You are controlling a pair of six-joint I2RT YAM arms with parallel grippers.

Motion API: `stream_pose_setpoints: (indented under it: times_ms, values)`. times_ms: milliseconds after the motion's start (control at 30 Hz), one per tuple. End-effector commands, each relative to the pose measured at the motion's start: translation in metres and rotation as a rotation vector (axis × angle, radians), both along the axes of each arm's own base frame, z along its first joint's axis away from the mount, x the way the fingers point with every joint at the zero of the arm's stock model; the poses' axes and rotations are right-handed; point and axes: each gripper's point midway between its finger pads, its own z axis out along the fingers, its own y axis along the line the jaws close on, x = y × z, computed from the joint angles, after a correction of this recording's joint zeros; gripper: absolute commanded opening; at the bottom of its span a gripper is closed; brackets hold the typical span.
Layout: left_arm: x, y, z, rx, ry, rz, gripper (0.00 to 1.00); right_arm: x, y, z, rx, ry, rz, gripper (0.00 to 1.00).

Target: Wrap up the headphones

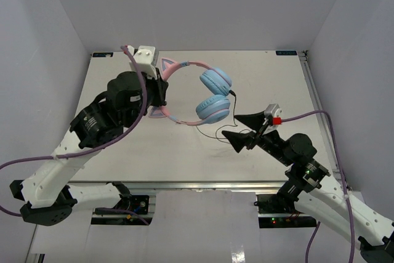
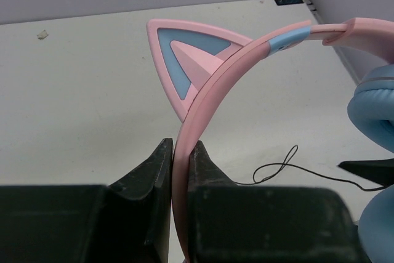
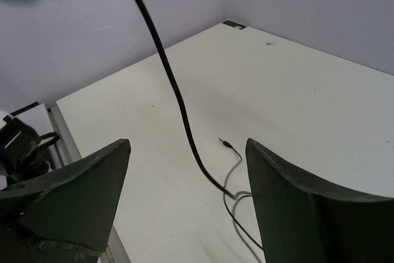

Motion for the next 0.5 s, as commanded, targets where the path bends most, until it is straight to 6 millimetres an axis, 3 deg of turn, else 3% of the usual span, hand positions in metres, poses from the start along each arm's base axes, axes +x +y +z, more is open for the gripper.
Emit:
stream_pose_setpoints:
  times_ms: [0, 167, 300, 467]
  values:
    - [-0.010, 0.011, 0.036, -0.155, -0.059, 0.024, 0.00, -0.029, 0.017, 0.029, 0.135, -0.236, 0.183, 0.81]
    - [-0.018, 0.008, 0.040, -0.210, -0.065, -0.022, 0.00, -0.023, 0.038, 0.010, 0.110, -0.219, 0.242, 0.78]
    - [-0.028, -0.003, 0.046, -0.245, -0.055, -0.099, 0.00, -0.017, 0.042, -0.008, 0.113, -0.212, 0.233, 0.65]
    - [-0.043, 0.002, 0.061, -0.314, -0.075, -0.145, 0.00, -0.019, 0.044, -0.024, 0.122, -0.201, 0.248, 0.51]
